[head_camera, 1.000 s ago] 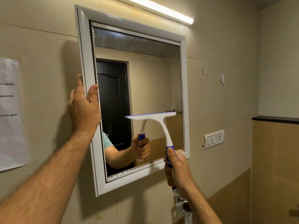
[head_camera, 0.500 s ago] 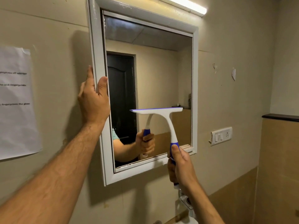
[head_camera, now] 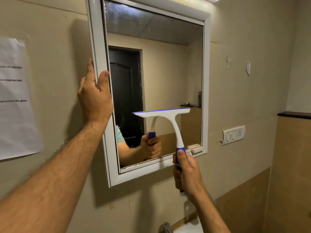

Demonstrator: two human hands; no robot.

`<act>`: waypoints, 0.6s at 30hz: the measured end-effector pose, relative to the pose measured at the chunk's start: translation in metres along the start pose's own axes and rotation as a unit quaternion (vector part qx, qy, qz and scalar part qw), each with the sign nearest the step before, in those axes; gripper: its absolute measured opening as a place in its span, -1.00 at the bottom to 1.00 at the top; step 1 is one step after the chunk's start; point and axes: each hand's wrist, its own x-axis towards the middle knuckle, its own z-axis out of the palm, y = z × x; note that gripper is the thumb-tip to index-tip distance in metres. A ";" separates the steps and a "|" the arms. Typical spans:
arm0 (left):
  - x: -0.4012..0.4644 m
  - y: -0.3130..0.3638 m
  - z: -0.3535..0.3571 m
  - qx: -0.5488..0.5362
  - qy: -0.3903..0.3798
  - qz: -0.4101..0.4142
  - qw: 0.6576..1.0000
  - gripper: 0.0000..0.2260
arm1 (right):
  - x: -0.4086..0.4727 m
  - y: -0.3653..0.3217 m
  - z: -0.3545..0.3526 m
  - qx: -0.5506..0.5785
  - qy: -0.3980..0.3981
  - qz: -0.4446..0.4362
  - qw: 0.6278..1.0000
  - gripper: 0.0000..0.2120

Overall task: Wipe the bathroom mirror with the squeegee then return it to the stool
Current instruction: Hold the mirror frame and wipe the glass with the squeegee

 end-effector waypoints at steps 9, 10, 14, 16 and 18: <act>0.001 -0.003 0.002 -0.002 0.005 -0.013 1.000 -0.51 | -0.034 0.031 0.002 0.044 -0.015 0.035 0.998 -0.51; 0.001 -0.003 0.002 -0.005 0.005 -0.014 1.000 -0.52 | -0.031 0.023 0.005 0.043 -0.020 0.026 0.999 -0.52; 0.000 -0.003 0.002 -0.012 0.002 -0.016 1.000 -0.53 | -0.010 -0.014 0.028 0.017 -0.038 -0.012 0.999 -0.59; 0.000 -0.003 0.002 -0.018 -0.003 -0.023 1.000 -0.53 | -0.008 -0.020 0.035 0.017 -0.045 -0.017 0.999 -0.64; 0.000 -0.004 0.002 -0.024 -0.007 -0.028 0.999 -0.53 | -0.013 -0.014 0.038 0.010 -0.044 -0.018 0.999 -0.64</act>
